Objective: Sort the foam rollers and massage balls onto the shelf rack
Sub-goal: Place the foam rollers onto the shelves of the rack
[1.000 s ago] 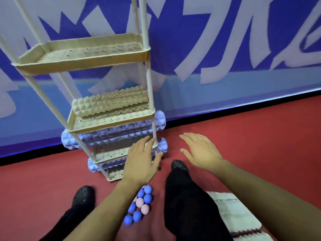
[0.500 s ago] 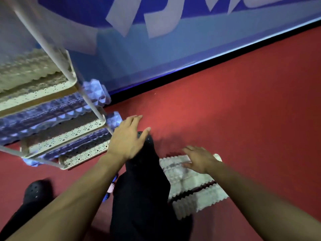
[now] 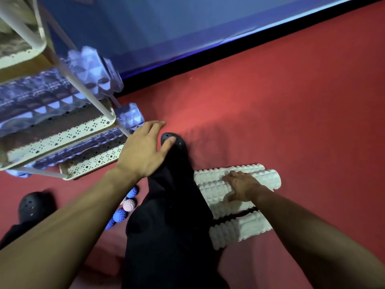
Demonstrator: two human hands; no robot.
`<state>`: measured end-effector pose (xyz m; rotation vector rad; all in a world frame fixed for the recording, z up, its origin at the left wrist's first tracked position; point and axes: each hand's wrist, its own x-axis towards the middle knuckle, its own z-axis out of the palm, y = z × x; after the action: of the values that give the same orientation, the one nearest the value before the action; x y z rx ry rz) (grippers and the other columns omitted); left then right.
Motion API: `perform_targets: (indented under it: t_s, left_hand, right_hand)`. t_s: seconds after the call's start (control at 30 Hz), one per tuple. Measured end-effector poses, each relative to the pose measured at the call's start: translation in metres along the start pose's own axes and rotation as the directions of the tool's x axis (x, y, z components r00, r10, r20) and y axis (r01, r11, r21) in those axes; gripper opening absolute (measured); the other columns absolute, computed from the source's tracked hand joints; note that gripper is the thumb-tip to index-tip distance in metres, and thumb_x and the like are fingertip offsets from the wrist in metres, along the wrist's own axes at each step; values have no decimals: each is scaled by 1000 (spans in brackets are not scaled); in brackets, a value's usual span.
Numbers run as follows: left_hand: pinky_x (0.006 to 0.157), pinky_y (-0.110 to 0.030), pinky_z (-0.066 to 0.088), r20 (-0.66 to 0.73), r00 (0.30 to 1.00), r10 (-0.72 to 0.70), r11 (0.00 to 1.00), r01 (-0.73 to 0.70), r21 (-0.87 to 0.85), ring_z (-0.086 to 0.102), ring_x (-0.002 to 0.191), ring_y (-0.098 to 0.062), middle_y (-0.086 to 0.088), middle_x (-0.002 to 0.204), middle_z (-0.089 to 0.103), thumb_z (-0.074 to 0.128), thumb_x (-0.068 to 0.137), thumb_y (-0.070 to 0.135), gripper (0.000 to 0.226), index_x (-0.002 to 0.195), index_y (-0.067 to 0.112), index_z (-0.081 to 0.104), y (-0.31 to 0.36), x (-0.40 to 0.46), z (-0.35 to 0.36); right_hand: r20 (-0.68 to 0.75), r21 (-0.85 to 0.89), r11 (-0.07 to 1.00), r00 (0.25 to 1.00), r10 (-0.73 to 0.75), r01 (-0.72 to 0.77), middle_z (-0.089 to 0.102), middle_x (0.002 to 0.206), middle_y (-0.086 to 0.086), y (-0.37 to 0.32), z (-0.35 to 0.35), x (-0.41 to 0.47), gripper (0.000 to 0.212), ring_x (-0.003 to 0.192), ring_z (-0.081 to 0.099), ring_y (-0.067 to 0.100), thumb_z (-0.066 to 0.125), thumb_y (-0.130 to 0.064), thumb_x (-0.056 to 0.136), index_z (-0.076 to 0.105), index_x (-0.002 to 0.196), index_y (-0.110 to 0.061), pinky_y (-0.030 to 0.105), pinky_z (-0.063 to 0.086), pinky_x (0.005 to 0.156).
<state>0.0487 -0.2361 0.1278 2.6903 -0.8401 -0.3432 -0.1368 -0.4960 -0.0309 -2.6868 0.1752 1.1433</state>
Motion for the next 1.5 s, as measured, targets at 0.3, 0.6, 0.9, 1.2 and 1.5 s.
perform_targets:
  t_s: [0.3, 0.6, 0.9, 1.2, 1.5]
  left_hand:
    - [115, -40, 35, 33, 999, -11, 1000, 10, 8, 48, 132, -27, -2, 148, 48, 43, 100, 57, 60, 146, 19, 46, -13, 7, 19]
    - [113, -44, 38, 0, 1000, -1, 1000, 1, 16, 48, 133, -26, -2, 146, 50, 43, 100, 57, 61, 146, 17, 46, -13, -5, -11]
    - [110, -42, 39, -159, 986, 42, 997, -32, 64, 50, 132, -27, -5, 147, 50, 49, 100, 51, 60, 147, 13, 48, -2, -61, -95]
    - [107, -41, 41, -331, 943, 36, 990, 12, 141, 50, 131, -26, -3, 148, 49, 41, 98, 61, 67, 149, 18, 44, -36, -152, -186]
    - [92, -44, 49, -419, 907, 25, 951, 107, 289, 58, 117, -24, 3, 139, 53, 42, 85, 80, 87, 153, 27, 29, -79, -228, -251]
  right_hand:
    - [-14, -57, 998, 999, -37, 37, 39, 150, 1, 8, 13, 17, 100, 137, 39, 24, 79, -57, 75, 29, 156, -27, 36, 31, 114]
    - [-201, 24, 999, 979, -20, 25, 34, 148, 3, 2, -31, -18, 84, 133, 39, 28, 65, -56, 88, 25, 154, -22, 43, 38, 111]
    - [-724, 511, 777, 671, 159, 368, 52, 119, -9, -103, -160, -90, 66, 109, 57, 15, 76, -52, 81, 47, 137, -32, 39, 47, 94]
    - [-705, 667, 2, 630, 325, 745, 70, 122, -6, -279, -233, -157, 45, 108, 69, 6, 75, -31, 90, 55, 130, -20, 22, 55, 87]
    - [-497, 706, -556, 866, 54, 439, 70, 127, 10, -415, -244, -215, 46, 114, 69, 28, 63, -35, 99, 53, 138, -14, 52, 56, 93]
